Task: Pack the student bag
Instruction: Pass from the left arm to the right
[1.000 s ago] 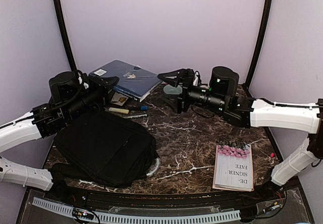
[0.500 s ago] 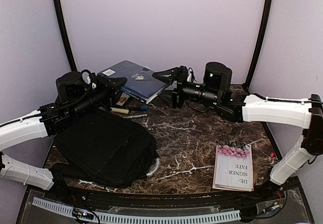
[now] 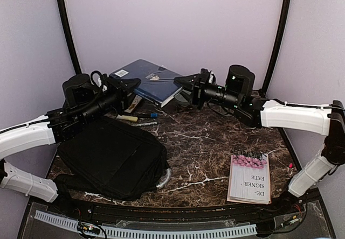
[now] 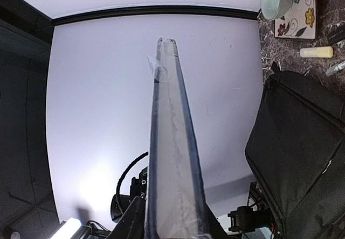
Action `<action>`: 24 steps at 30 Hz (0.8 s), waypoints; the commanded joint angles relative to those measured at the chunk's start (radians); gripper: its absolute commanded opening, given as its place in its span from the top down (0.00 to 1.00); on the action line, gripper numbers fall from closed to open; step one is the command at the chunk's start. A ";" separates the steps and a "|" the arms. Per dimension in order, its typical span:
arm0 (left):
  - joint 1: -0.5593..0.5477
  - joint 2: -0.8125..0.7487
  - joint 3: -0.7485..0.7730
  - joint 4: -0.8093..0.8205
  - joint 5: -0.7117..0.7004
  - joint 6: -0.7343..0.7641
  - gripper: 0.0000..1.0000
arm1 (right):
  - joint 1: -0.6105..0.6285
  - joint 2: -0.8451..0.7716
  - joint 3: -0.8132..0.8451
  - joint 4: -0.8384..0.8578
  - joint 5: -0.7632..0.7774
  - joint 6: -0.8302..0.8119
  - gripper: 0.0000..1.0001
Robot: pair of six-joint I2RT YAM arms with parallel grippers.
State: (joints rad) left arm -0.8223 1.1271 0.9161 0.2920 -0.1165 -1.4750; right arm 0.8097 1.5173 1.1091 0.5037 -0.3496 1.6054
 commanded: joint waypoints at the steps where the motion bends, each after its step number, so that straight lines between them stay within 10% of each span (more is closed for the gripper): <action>1: -0.006 0.003 0.050 0.100 0.055 0.031 1.00 | -0.017 -0.011 0.021 0.147 -0.058 0.002 0.75; 7: -0.007 0.028 0.031 0.053 0.105 0.067 0.96 | -0.055 -0.048 -0.022 0.134 -0.107 -0.005 0.95; 10: -0.005 0.031 0.017 0.045 0.138 0.137 0.72 | -0.077 -0.083 -0.031 0.056 -0.129 -0.044 1.00; 13: -0.005 0.030 0.031 -0.064 0.153 0.204 0.28 | -0.102 -0.132 -0.049 -0.044 -0.145 -0.119 1.00; 17: -0.005 0.024 0.049 -0.244 0.153 0.296 0.02 | -0.133 -0.210 -0.106 -0.133 -0.157 -0.209 1.00; 24: -0.024 0.176 0.438 -1.103 0.026 0.632 0.06 | -0.167 -0.334 -0.169 -0.331 -0.163 -0.357 1.00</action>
State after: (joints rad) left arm -0.8299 1.2499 1.1725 -0.2897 -0.0132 -1.0813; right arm 0.6552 1.2781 0.9298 0.1474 -0.4778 1.3651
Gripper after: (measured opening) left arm 0.977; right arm 0.178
